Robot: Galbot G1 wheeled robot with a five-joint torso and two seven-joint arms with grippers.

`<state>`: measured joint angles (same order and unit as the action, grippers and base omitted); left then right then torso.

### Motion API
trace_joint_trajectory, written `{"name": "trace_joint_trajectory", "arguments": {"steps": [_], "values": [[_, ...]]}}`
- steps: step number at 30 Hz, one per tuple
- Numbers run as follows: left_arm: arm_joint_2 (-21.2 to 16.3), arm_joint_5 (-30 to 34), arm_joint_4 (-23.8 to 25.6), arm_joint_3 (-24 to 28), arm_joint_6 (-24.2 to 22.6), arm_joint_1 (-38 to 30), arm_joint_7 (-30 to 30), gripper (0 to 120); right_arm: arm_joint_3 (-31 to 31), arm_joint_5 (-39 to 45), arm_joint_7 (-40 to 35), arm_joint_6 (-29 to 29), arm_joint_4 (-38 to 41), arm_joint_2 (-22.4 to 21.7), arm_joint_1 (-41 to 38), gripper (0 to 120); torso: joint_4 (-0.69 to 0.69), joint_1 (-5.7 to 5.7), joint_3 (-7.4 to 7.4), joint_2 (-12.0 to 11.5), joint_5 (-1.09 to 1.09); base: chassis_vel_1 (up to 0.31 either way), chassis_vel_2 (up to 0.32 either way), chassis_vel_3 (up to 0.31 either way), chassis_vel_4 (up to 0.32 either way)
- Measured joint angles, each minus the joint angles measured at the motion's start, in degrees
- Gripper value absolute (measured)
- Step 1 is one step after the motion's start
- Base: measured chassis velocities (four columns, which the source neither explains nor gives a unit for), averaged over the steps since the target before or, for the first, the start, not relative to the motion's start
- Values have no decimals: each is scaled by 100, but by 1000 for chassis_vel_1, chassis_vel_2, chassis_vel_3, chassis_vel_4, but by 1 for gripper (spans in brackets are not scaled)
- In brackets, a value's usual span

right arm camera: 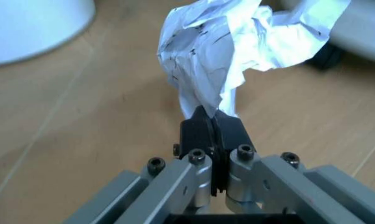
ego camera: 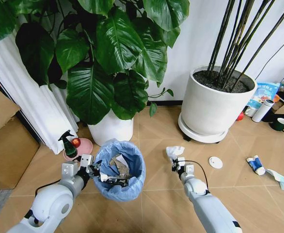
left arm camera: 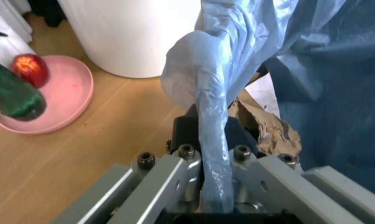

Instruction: Pick up the trash bin and place the garbage on the floor into it.

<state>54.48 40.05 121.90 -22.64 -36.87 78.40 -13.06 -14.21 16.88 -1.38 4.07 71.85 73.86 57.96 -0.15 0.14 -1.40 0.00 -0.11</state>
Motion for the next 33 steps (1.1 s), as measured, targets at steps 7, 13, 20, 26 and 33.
{"name": "trace_joint_trajectory", "arguments": {"steps": [7, 13, 20, 26, 33], "values": [[-121, -26, 13, 3, 13, 4, 18, 0, -350, -290, 16, -182, 1534, -621, 679, 0, 0, 0, 0, 0, 3, 0, 0, 0, 0], [-176, 6, -15, 33, 14, -63, 18, 0, -604, -190, -9, -123, 3112, -1274, 1471, 0, -1, 0, 0, 0, 3, 0, 0, 0, 0], [-227, 35, -73, 149, 13, -192, 14, 0, -533, 420, -94, 183, 4616, -1855, 1942, 0, -1, 0, 1, 0, 0, 0, 0, 0, 0], [-254, 180, -133, 355, -22, -402, -64, 0, 88, 1074, -104, 519, 5685, -2300, 1694, 0, 1, 0, 0, 0, -1, 0, 0, 0, 0], [-292, 411, -182, 485, -81, -588, -170, 0, 1175, 1497, -104, 716, 5870, -2398, 889, 0, 1, 0, 0, 0, 0, 0, 0, 0, 0]]}}
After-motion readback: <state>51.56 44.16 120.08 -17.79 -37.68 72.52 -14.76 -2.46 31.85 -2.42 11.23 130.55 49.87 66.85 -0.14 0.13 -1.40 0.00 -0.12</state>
